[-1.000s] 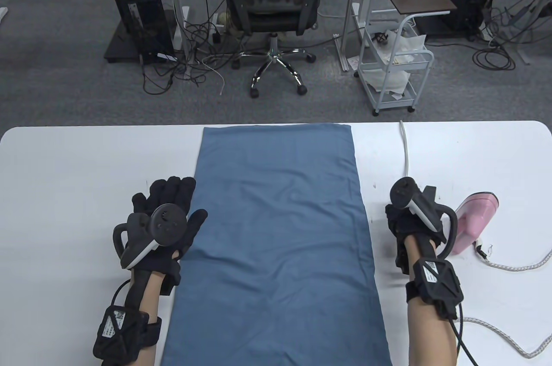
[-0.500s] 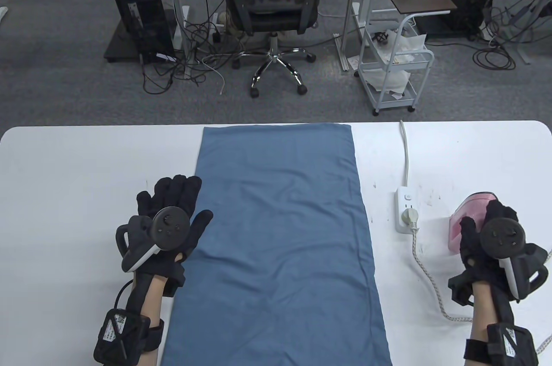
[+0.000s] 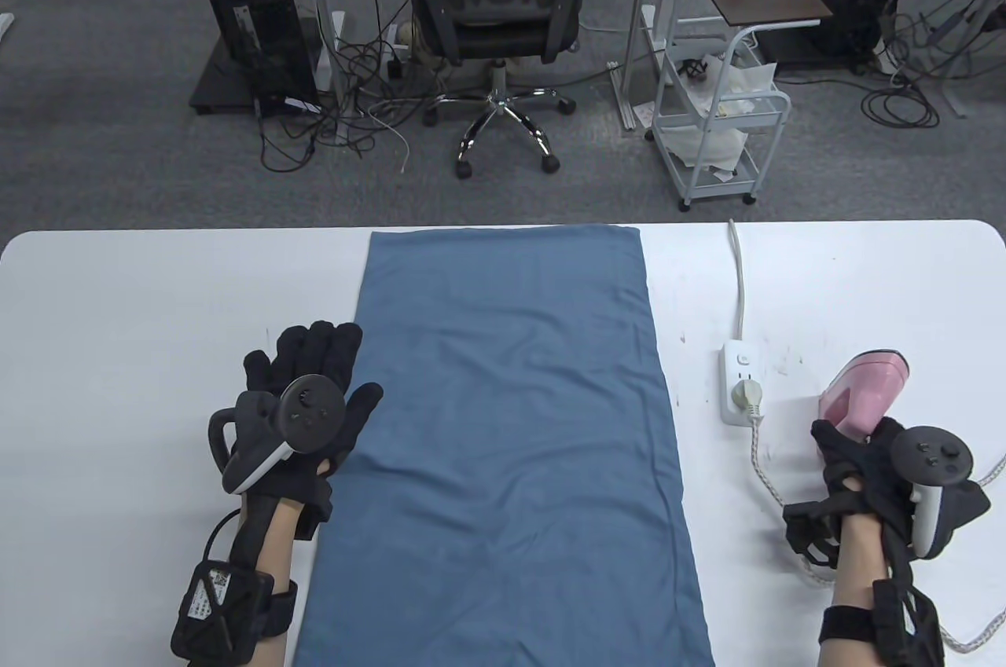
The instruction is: Iron pillowcase with electric iron on table
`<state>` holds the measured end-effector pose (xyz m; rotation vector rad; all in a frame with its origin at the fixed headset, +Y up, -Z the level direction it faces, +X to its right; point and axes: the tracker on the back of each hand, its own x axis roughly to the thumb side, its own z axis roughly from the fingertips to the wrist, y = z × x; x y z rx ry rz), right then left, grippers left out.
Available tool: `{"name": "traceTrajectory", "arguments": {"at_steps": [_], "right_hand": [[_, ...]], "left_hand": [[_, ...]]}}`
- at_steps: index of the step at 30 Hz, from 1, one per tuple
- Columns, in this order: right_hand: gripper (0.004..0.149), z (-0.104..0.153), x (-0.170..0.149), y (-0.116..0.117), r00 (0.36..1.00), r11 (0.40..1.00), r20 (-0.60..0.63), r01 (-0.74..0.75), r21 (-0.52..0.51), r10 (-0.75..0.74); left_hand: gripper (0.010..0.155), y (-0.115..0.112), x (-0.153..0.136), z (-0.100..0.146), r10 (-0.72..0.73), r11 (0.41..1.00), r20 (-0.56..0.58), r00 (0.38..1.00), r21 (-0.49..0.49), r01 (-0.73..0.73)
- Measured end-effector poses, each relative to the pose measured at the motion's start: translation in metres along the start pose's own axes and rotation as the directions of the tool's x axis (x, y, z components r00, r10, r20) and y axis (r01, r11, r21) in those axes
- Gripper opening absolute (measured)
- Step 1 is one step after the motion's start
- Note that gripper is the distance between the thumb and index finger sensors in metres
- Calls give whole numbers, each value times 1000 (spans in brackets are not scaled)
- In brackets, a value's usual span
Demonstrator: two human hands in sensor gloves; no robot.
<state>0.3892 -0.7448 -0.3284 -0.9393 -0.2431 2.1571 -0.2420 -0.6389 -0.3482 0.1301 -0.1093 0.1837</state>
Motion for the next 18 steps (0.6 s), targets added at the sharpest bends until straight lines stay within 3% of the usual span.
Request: {"name": "traceTrajectory", "arguments": {"at_steps": [5, 9, 18], "right_hand": [[75, -9, 2, 7, 999, 1000, -35, 30, -6, -31], [59, -11, 0, 8, 999, 999, -25, 45, -26, -45], [47, -18, -5, -9, 966, 960, 120, 243, -141, -227]], "left_hand": [[75, -4, -2, -2, -13, 1000, -9, 1000, -10, 13], [75, -7, -4, -5, -15, 1000, -17, 1000, -17, 14], [75, -18, -2, -7, -50, 997, -23, 998, -52, 49]]}}
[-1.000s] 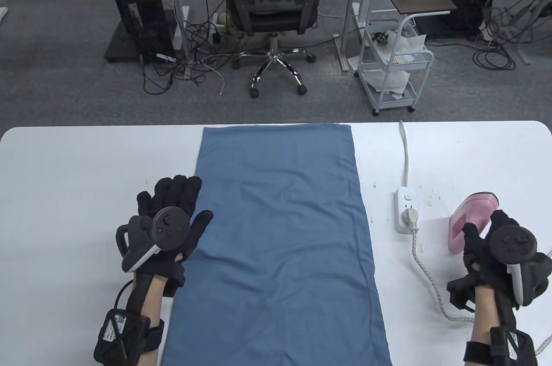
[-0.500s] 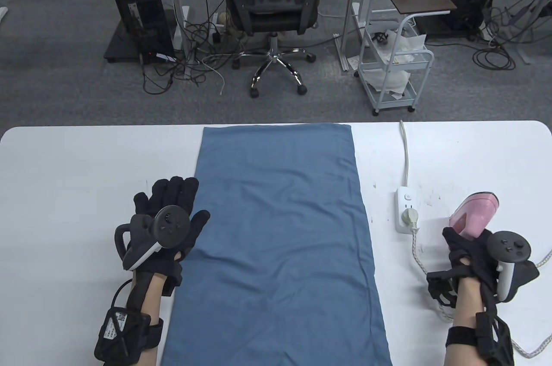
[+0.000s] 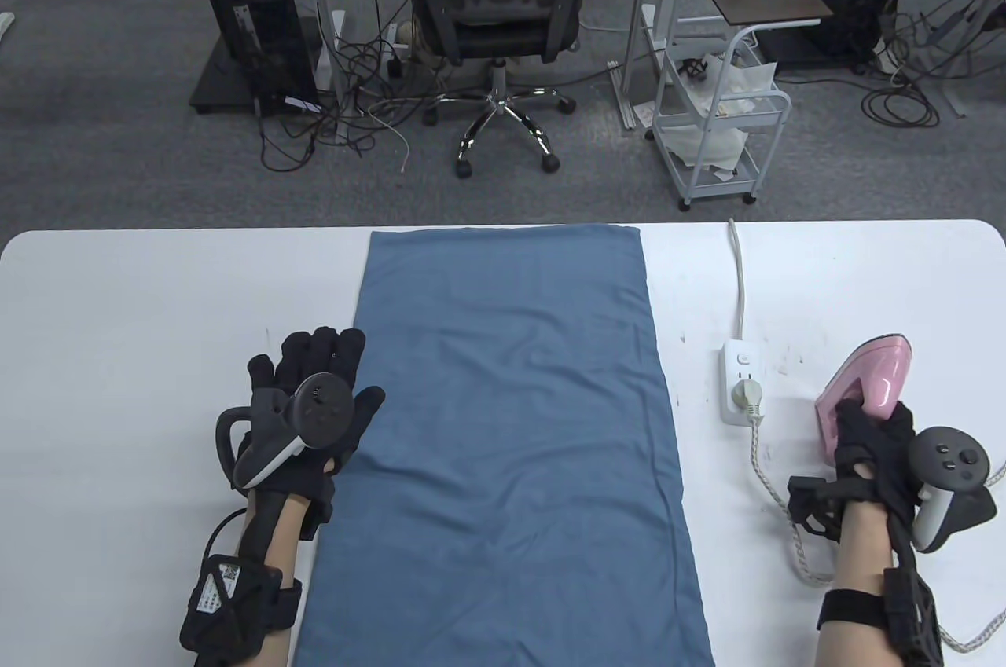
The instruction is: Iron pillowcase with electric iron on table
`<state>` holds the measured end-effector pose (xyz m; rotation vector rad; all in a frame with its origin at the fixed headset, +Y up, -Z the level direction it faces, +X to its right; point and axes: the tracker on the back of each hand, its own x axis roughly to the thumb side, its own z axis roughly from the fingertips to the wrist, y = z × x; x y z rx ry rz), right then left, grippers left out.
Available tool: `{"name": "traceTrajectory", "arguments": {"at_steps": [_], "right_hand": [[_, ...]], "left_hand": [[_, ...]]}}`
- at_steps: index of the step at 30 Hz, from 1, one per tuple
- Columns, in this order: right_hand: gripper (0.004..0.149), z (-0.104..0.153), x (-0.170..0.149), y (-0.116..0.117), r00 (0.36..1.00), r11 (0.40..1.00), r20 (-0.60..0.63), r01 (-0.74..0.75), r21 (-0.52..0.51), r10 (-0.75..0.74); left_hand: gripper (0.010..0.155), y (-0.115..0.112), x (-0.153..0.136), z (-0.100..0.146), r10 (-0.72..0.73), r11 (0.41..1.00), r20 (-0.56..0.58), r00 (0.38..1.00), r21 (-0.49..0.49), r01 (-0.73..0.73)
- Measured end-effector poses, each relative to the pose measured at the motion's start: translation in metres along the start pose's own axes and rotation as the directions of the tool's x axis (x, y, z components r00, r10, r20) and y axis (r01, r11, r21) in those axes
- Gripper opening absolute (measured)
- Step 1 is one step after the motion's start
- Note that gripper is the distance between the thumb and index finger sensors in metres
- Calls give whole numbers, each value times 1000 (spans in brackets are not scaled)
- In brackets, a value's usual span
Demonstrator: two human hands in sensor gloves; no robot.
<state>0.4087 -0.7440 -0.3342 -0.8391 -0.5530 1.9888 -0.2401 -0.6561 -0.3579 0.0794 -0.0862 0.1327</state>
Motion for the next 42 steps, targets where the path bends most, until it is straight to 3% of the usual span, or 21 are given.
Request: {"name": "traceTrajectory", "arguments": {"at_steps": [6, 12, 17, 23, 31, 37, 42], "right_hand": [[49, 7, 31, -18, 972, 986, 198, 143, -80, -125], [50, 31, 75, -26, 890, 963, 415, 252, -99, -190], [50, 51, 101, -21, 829, 934, 498, 344, -96, -254], [49, 57, 109, -16, 799, 927, 518, 375, -30, -306], [49, 56, 113, -16, 766, 930, 558, 366, 30, -320], [49, 55, 113, -11, 764, 932, 554, 358, 62, -330], [49, 56, 116, -7, 755, 937, 568, 336, 95, -328]], "left_hand": [[75, -2, 3, 1, -11, 1000, 4, 1000, -6, 11], [75, -5, 6, 1, -16, 1000, 12, 1000, -17, 16], [75, -9, 13, 2, -13, 999, 46, 999, -40, 15], [74, -20, 44, 6, 154, 982, 184, 971, -138, -130], [71, -72, 128, 41, 207, 892, 447, 870, -451, 20], [69, -118, 160, 75, 69, 877, 579, 812, -424, 228], [69, -135, 165, 91, 25, 869, 604, 797, -407, 281]]}}
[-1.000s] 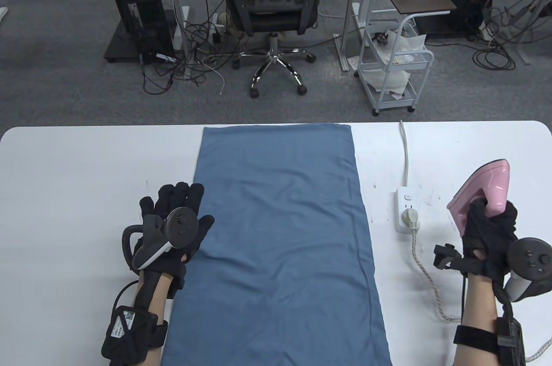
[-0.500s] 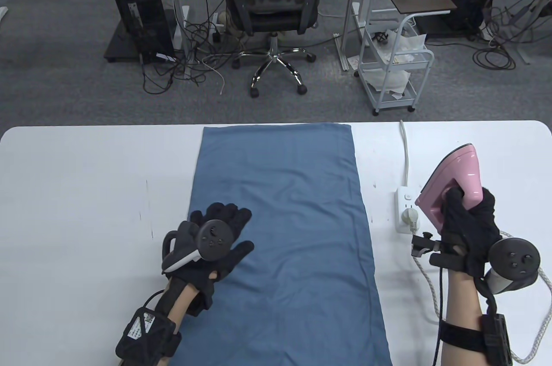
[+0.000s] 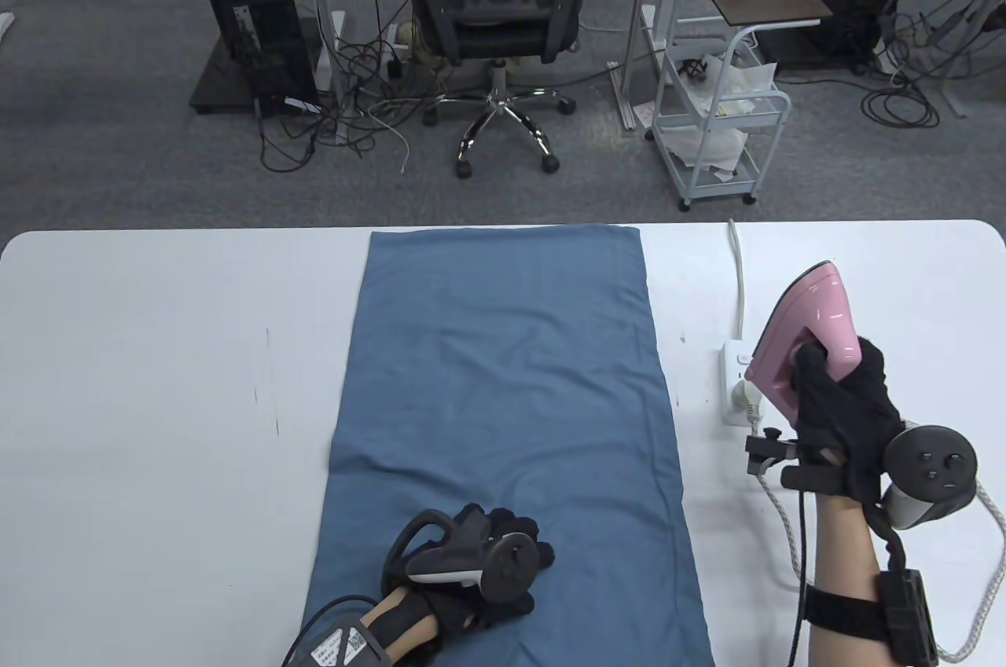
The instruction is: Iron pillowcase with electric iron on table
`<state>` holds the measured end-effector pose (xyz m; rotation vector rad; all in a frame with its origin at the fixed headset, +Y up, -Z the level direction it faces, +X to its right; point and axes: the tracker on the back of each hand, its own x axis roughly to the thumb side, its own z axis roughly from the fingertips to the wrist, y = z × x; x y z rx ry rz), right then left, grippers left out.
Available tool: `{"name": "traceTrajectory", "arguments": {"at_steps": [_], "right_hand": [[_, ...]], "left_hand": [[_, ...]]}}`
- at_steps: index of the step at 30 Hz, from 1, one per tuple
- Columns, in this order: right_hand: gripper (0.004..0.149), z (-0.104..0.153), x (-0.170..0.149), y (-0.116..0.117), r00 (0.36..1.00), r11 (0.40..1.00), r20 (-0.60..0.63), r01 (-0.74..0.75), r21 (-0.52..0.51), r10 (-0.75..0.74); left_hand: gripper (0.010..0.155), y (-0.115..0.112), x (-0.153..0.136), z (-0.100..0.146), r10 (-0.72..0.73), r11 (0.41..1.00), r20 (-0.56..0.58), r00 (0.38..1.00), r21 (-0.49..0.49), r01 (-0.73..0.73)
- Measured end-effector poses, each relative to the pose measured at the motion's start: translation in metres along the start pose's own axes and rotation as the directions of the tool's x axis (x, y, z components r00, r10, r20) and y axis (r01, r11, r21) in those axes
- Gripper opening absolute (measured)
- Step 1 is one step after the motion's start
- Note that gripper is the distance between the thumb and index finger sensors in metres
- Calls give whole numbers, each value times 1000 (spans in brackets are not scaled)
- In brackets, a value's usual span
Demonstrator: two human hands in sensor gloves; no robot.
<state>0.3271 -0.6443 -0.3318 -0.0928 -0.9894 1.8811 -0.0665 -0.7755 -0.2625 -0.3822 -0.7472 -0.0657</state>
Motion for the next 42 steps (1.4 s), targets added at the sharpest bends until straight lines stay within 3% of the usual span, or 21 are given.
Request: {"name": "traceTrajectory", "arguments": {"at_steps": [2, 7, 11, 17, 21, 25, 28, 33, 40, 42], "right_hand": [[49, 0, 0, 3, 1000, 1000, 2, 6, 14, -6], [49, 2, 5, 11, 1000, 997, 23, -8, 80, 6], [49, 5, 22, 22, 991, 976, 126, -76, 203, 51], [51, 21, 56, 48, 967, 905, 221, -201, 376, 123], [56, 40, 76, 72, 942, 782, 294, -305, 543, 163], [62, 66, 86, 100, 907, 620, 374, -408, 670, 194], [63, 89, 87, 121, 874, 489, 430, -483, 726, 227], [65, 128, 74, 152, 773, 219, 572, -630, 745, 276], [64, 157, 65, 163, 729, 82, 634, -670, 737, 257], [64, 155, 63, 167, 691, 96, 668, -711, 696, 275]], "left_hand": [[71, -4, 2, 0, -55, 998, -10, 998, -28, 55], [76, -14, -2, 2, 61, 985, -14, 998, -162, -63], [74, -26, -7, 4, 120, 978, 14, 993, -171, -116], [73, -39, -13, 1, 190, 941, 36, 981, -292, -172], [73, -41, -15, 0, 221, 929, 34, 975, -313, -200], [73, -40, -15, 1, 218, 927, 32, 975, -320, -197], [74, -40, -14, 1, 217, 926, 31, 976, -322, -196], [74, -40, -14, 2, 215, 926, 31, 976, -324, -194], [74, -40, -13, 2, 207, 926, 31, 978, -328, -186], [74, -40, -13, 2, 206, 926, 31, 978, -328, -185]]}}
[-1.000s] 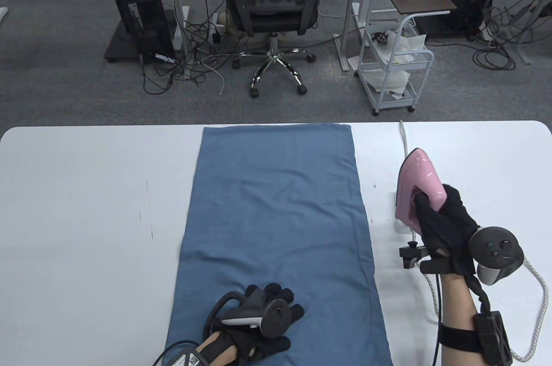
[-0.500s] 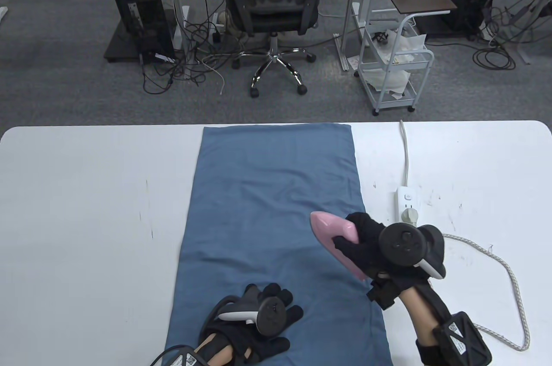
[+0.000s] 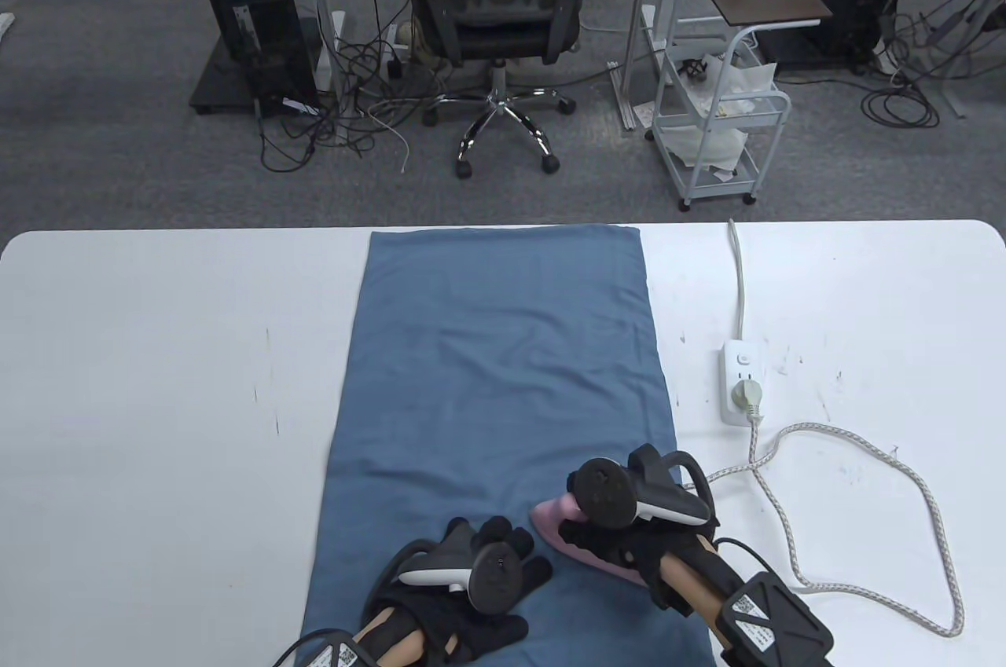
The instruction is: Iron pillowcase with electric iron on table
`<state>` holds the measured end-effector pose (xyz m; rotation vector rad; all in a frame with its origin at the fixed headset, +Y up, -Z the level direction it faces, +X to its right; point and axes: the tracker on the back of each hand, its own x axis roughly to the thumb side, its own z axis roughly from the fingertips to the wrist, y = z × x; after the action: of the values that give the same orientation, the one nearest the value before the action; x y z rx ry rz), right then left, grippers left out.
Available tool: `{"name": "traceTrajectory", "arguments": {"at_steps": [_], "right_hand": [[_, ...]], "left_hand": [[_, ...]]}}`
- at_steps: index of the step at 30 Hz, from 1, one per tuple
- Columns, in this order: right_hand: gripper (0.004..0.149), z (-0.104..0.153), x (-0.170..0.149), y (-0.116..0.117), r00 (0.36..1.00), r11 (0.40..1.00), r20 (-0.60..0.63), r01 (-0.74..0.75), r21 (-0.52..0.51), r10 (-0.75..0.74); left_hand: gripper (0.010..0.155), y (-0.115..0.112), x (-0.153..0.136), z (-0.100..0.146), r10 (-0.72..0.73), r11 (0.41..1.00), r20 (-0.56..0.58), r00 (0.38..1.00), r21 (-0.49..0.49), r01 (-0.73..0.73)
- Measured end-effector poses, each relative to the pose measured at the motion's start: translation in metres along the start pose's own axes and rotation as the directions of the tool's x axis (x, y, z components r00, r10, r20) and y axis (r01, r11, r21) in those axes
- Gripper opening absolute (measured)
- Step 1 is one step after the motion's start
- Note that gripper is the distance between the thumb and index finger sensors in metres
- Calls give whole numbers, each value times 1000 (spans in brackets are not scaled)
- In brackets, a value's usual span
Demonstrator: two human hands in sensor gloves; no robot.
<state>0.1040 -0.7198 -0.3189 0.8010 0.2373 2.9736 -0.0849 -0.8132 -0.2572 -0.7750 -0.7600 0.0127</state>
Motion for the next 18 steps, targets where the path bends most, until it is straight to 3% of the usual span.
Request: {"name": "traceTrajectory", "arguments": {"at_steps": [4, 9, 13, 15, 18], "right_hand": [[65, -29, -21, -5, 991, 996, -123, -66, -65, 58], [65, -66, -57, -11, 965, 998, -261, -9, -63, -8], [65, -72, -63, -14, 949, 998, -310, 46, -45, -58], [64, -70, -58, -16, 957, 998, -285, 42, -39, -51], [64, -59, -35, -19, 987, 995, -152, 49, -83, -61]], "left_hand": [[74, 0, 0, 0, -2, 1000, -1, 1000, 0, 2], [74, 0, 1, 0, -4, 1000, -2, 1000, 0, 4], [74, -1, 1, 0, -4, 1000, -2, 1000, -1, 4], [74, -1, 1, 0, -4, 1000, -2, 1000, -1, 4], [74, -1, 1, 0, -6, 1000, -4, 1000, -1, 6]]}}
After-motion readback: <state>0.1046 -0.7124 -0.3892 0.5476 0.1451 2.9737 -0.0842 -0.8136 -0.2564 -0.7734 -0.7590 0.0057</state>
